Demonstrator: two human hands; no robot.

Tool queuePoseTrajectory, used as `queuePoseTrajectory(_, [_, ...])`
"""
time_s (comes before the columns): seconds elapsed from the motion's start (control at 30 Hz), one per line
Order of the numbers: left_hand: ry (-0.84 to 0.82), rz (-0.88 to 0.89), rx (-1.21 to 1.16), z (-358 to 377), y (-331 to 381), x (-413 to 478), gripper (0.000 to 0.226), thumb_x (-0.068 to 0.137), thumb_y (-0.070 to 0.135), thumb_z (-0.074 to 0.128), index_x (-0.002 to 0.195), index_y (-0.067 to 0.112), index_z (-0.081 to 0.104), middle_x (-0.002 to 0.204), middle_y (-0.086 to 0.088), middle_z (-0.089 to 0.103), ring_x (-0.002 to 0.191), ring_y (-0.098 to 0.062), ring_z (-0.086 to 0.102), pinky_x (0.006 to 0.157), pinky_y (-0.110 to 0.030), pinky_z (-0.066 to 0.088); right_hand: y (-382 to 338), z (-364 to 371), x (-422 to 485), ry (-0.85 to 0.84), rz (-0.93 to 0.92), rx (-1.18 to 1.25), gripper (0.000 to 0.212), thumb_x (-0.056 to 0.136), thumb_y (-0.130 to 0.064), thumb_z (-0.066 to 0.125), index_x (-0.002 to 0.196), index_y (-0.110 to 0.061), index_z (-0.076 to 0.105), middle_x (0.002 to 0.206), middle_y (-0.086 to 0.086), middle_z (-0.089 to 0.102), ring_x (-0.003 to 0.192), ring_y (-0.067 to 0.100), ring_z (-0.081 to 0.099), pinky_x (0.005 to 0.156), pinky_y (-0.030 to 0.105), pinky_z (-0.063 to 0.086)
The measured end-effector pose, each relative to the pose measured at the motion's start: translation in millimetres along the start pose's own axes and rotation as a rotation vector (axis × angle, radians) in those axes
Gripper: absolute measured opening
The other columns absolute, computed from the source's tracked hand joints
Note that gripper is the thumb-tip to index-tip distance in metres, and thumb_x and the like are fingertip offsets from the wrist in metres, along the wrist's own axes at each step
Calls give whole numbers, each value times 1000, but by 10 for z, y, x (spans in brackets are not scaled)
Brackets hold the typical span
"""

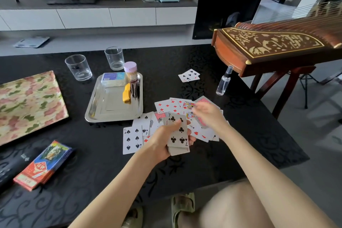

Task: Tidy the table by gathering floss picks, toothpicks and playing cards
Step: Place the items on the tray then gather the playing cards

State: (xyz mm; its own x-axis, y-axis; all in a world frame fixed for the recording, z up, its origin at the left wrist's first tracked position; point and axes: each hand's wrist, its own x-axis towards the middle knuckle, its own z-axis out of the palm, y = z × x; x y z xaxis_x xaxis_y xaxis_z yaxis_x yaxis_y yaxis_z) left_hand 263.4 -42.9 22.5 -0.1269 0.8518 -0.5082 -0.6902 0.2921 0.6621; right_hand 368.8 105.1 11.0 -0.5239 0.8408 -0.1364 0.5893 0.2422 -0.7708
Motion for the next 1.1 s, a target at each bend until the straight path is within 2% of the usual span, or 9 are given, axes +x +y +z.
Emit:
queuePoseTrajectory(0.1, [39, 25, 56, -48, 39, 95, 25, 98, 16, 43, 113, 1, 57, 85, -17, 68, 71, -28, 68, 77, -40, 54, 262, -184, 387, 233, 118, -477, 62, 84, -39, 65, 133, -6, 46, 130, 14, 53, 120, 31, 48, 93, 40, 43])
queuePoseTrajectory(0.2, [72, 38, 96, -120, 57, 174, 22, 96, 12, 44, 110, 2, 59, 88, -16, 71, 72, -27, 70, 73, -37, 56, 342, -284, 562, 81, 249, -542, 77, 72, -40, 78, 132, -8, 43, 130, 12, 52, 120, 31, 50, 92, 41, 45])
queuePoseTrajectory(0.3, [124, 23, 84, -132, 49, 242, 18, 95, 10, 47, 104, 2, 60, 82, -15, 69, 71, -28, 67, 76, -39, 53, 400, -327, 669, 9, 258, -521, 63, 66, -37, 83, 115, -11, 53, 112, 6, 63, 99, 25, 61, 83, 39, 51])
queuePoseTrajectory(0.4, [168, 7, 92, -122, 31, 293, 18, 95, 8, 47, 107, 1, 58, 82, -16, 63, 72, -29, 62, 75, -41, 51, 422, -425, 704, 9, 200, -371, 36, 77, -23, 75, 104, -6, 59, 104, 10, 66, 89, 25, 63, 74, 34, 49])
queuePoseTrajectory(0.5, [191, 12, 113, -137, 39, 310, 16, 95, 7, 47, 102, 2, 59, 81, -16, 64, 70, -29, 62, 75, -41, 51, 366, -648, 609, -162, 122, -127, 23, 87, -21, 65, 101, -2, 66, 102, 8, 68, 95, 20, 64, 86, 37, 49])
queuePoseTrajectory(0.6, [200, 31, 130, -170, 74, 311, 15, 95, 8, 46, 101, 3, 59, 79, -16, 66, 69, -29, 62, 73, -39, 51, 377, -778, 560, -380, 7, -365, 21, 79, -21, 73, 87, -3, 68, 101, 7, 65, 96, 23, 63, 86, 40, 51])
queuePoseTrajectory(0.8, [217, 30, 136, -204, 107, 294, 16, 96, 8, 46, 104, 5, 58, 79, -15, 64, 71, -29, 62, 75, -39, 51, 438, -655, 573, -450, -198, -694, 25, 64, -27, 83, 74, -16, 62, 106, -5, 45, 100, 16, 45, 83, 32, 45])
queuePoseTrajectory(0.97, [240, 24, 155, -180, 95, 304, 14, 95, 9, 47, 100, 6, 60, 76, -13, 66, 67, -24, 63, 66, -34, 54, 350, -626, 551, -439, -234, -863, 64, 62, -40, 83, 115, -26, 49, 109, -9, 45, 106, 15, 41, 97, 37, 33])
queuePoseTrajectory(1.1, [236, 30, 178, -152, 80, 280, 15, 95, 10, 50, 104, 4, 60, 77, -12, 66, 66, -23, 64, 67, -33, 54, 354, -604, 484, -364, -363, -956, 35, 66, -44, 77, 86, -26, 55, 93, -4, 49, 94, 17, 43, 83, 33, 31])
